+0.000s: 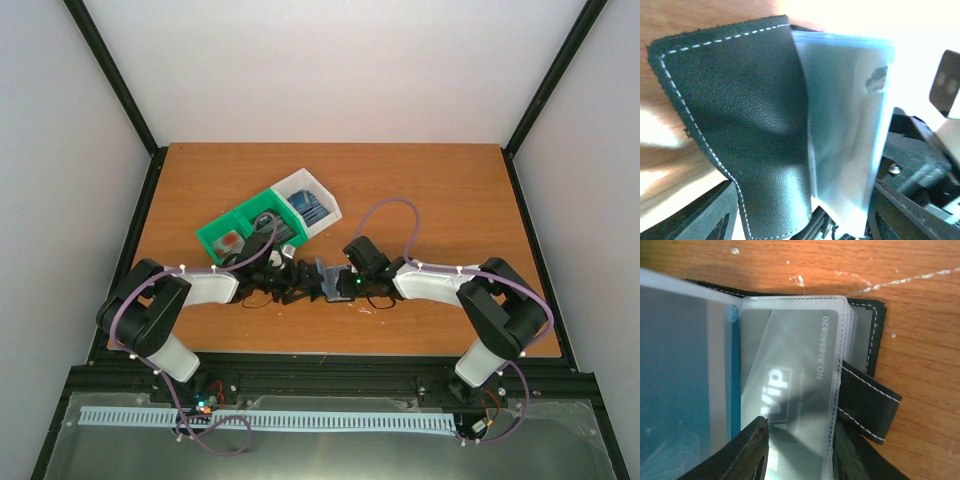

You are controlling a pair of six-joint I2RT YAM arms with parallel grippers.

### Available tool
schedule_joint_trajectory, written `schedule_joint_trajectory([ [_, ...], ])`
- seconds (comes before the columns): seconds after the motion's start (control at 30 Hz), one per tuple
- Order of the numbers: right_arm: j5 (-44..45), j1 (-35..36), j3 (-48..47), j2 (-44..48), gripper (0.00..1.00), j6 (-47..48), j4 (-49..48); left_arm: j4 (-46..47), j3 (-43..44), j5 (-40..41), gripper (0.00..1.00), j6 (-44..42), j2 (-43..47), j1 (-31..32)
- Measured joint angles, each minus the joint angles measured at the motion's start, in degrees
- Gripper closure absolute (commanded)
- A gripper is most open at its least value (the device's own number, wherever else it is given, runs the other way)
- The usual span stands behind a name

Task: Put the credit cards into the card holder
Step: Close the card holder at the center of the board.

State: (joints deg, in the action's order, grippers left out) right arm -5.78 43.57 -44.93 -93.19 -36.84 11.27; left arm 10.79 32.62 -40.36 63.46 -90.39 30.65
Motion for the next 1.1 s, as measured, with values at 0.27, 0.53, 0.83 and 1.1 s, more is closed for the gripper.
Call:
schedule_joint_trajectory([
  [0.27, -0.9, -0.2, 0.5, -0.4, 0.64, -0.4, -2.5, 12.0, -3.0, -1.7, 0.28, 3.0, 0.5, 0.0],
  [0.53, -0.9, -0.2, 1.7, 0.3, 0.6, -1.0, -4.3, 20.2, -3.1, -3.5, 0.28, 3.5, 0.4, 0.0],
  [0.83, 4.7, 0.4, 0.8, 1.4, 0.52, -1.7, -0.5, 22.2, -1.6, -5.0, 0.3, 2.1, -2.2, 0.1],
  [1.1, 13.6, 0.3, -3.3, 1.3, 0.52, -1.3, 7.3, 18.9, 1.7, -5.1, 0.33, -0.7, -3.3, 0.1],
])
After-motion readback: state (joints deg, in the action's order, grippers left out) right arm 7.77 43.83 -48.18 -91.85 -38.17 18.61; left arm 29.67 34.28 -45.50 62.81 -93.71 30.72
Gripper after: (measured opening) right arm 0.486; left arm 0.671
